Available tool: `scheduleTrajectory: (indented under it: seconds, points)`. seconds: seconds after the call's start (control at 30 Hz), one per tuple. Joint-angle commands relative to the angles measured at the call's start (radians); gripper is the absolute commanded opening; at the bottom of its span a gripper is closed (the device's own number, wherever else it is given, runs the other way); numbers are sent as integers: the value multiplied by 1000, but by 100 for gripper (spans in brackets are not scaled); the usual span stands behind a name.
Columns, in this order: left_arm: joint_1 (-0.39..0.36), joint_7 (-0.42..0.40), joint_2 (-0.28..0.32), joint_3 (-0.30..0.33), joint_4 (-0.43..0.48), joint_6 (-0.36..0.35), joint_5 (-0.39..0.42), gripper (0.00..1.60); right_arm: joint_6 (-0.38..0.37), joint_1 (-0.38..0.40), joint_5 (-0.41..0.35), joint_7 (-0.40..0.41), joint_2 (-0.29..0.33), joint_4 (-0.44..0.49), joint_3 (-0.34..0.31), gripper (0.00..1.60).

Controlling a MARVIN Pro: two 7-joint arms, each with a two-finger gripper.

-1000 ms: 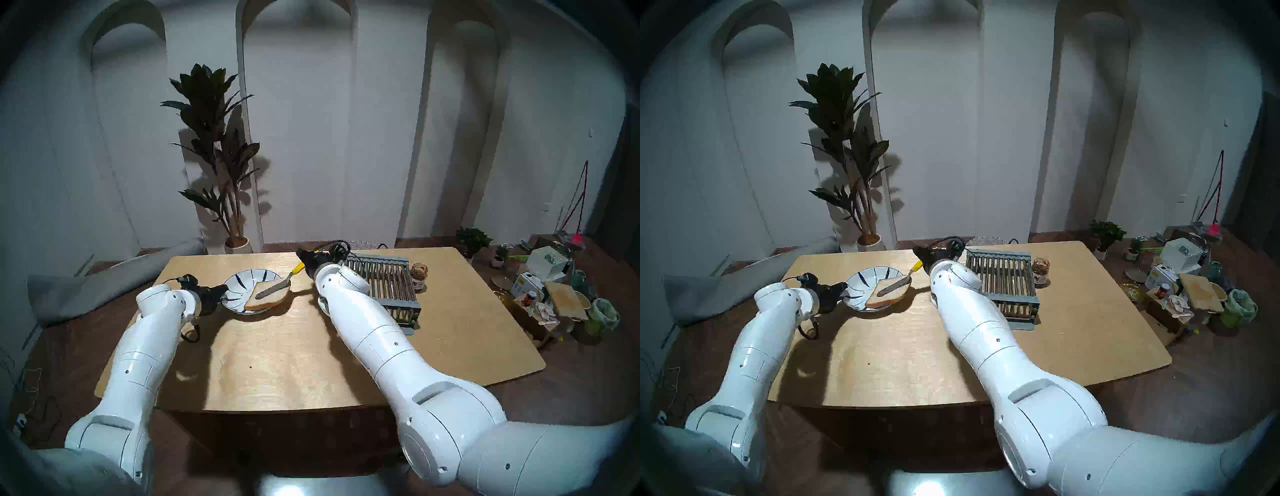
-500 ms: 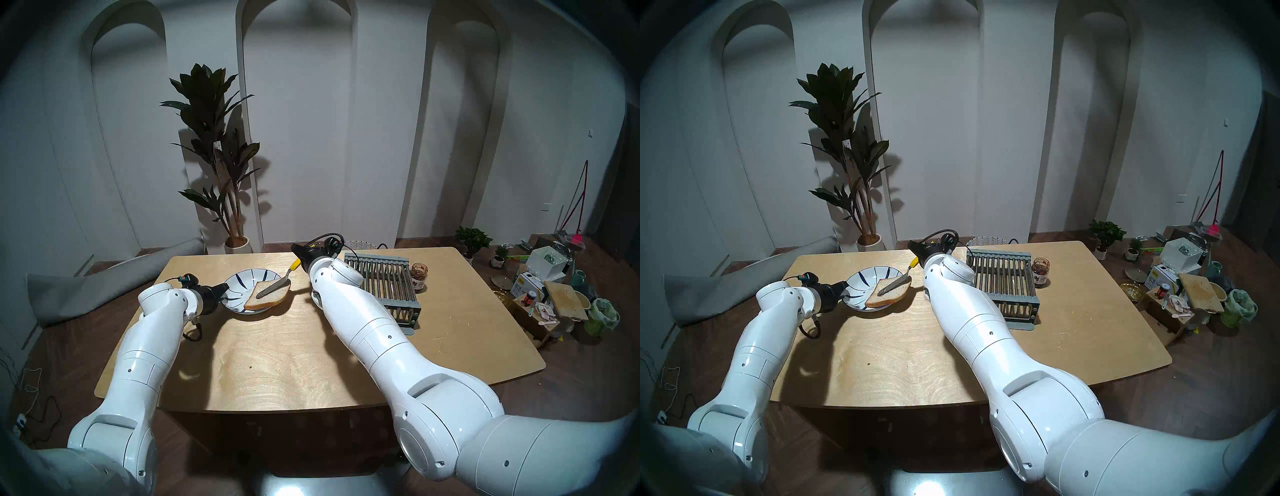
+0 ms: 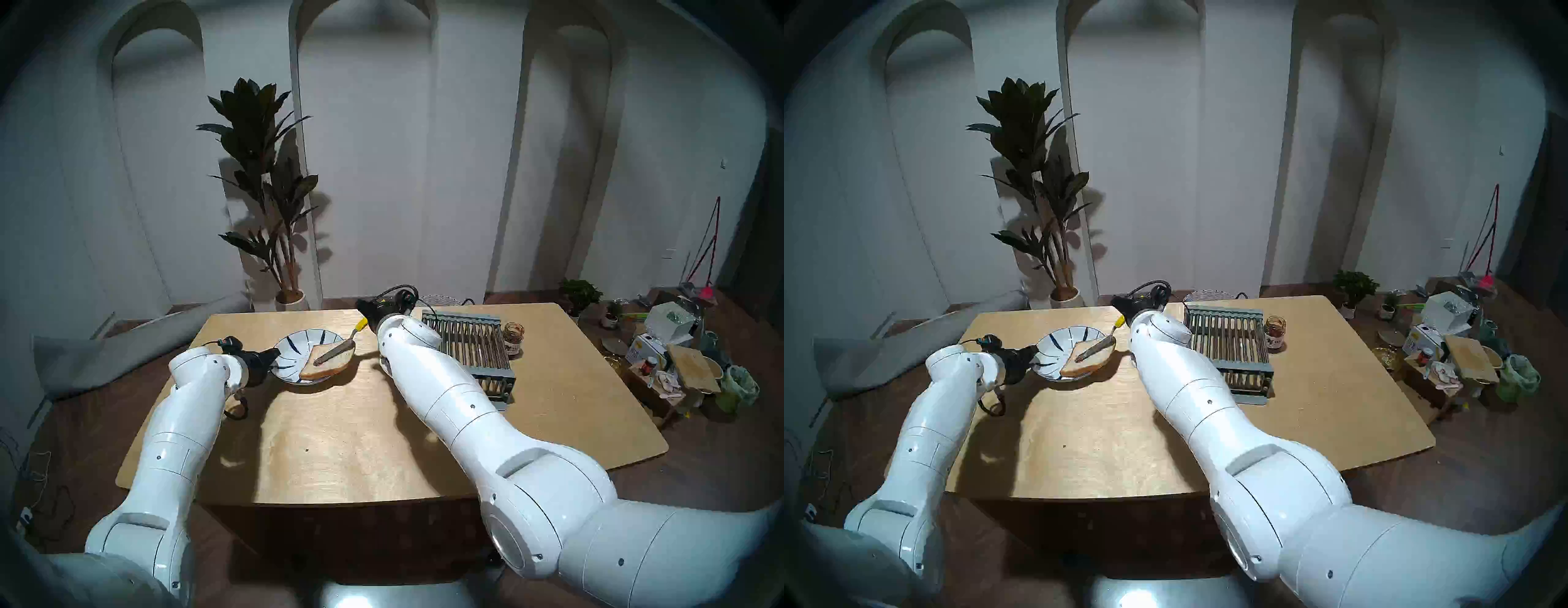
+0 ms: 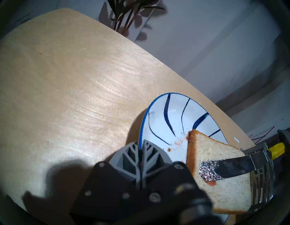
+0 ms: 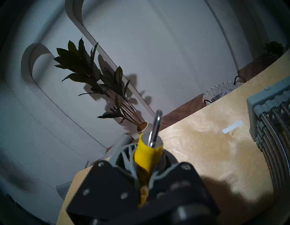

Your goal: Spread jam over the slice of bread with the knife

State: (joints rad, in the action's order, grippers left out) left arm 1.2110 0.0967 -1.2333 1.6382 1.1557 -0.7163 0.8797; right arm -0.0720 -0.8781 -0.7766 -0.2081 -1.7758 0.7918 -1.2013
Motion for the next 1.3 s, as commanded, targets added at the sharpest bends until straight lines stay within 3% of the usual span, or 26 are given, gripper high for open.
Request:
scheduleTrajectory:
  seconds: [0.0, 0.4, 1.27]
  points:
    - [7, 7, -4, 8, 21, 2, 3, 0, 25, 38, 12, 13, -5, 5, 5, 0]
    - [21, 38, -11, 35, 29, 4, 14, 0, 47, 56, 20, 55, 16, -53, 9, 0]
    - [38, 56, -24, 30, 53, 16, 16, 0, 58, 92, 26, 88, 59, -30, -22, 0]
